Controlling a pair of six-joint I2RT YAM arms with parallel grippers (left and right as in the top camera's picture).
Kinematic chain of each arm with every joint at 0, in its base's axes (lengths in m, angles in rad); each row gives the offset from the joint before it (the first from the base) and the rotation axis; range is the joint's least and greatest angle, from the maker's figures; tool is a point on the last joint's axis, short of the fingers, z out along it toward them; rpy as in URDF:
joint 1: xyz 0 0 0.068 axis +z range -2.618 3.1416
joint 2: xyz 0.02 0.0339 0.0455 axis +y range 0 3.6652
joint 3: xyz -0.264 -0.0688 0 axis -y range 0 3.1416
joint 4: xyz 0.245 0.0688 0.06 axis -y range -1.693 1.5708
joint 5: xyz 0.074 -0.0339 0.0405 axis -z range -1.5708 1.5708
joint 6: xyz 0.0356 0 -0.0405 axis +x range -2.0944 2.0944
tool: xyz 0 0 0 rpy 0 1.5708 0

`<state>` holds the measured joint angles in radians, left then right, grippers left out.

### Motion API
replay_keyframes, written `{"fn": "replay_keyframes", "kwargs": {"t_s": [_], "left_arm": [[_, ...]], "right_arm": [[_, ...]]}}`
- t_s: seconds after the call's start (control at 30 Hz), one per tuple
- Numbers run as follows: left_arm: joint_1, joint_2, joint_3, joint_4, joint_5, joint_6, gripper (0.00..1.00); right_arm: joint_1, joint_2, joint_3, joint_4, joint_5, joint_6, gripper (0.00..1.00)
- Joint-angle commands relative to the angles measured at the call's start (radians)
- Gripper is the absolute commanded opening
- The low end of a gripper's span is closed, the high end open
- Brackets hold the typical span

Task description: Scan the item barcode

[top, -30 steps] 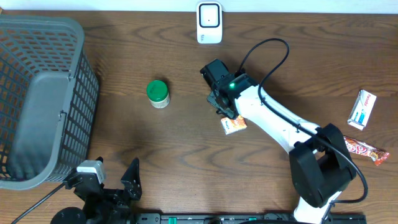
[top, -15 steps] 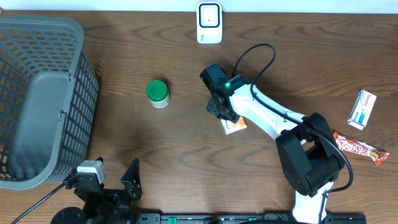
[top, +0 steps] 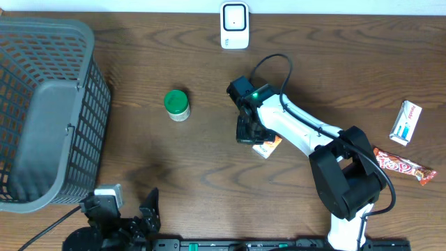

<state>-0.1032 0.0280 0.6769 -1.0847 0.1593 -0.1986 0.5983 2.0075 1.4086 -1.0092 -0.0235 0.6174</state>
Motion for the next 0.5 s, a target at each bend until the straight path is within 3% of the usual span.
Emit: {"fn": "replay_keyframes", "kwargs": {"t_s": [0.0,0.2,0.33,0.47], "left_arm": [[-0.005,-0.003,0.001,-0.017,0.010,0.002,0.94],[-0.005,-0.003,0.001,-0.017,0.010,0.002,0.94],[-0.005,-0.003,0.001,-0.017,0.010,0.002,0.94],[-0.005,-0.003,0.001,-0.017,0.010,0.002,0.94]], "right_arm": [[-0.008,0.003,0.002,-0.105,0.009,-0.222,0.01],[-0.008,0.003,0.002,-0.262,0.196,-0.217,0.01],[-0.008,0.003,0.002,-0.305,0.383,-0.134,0.01],[0.008,0.002,0.002,-0.283,0.250,-0.118,0.01]]}}
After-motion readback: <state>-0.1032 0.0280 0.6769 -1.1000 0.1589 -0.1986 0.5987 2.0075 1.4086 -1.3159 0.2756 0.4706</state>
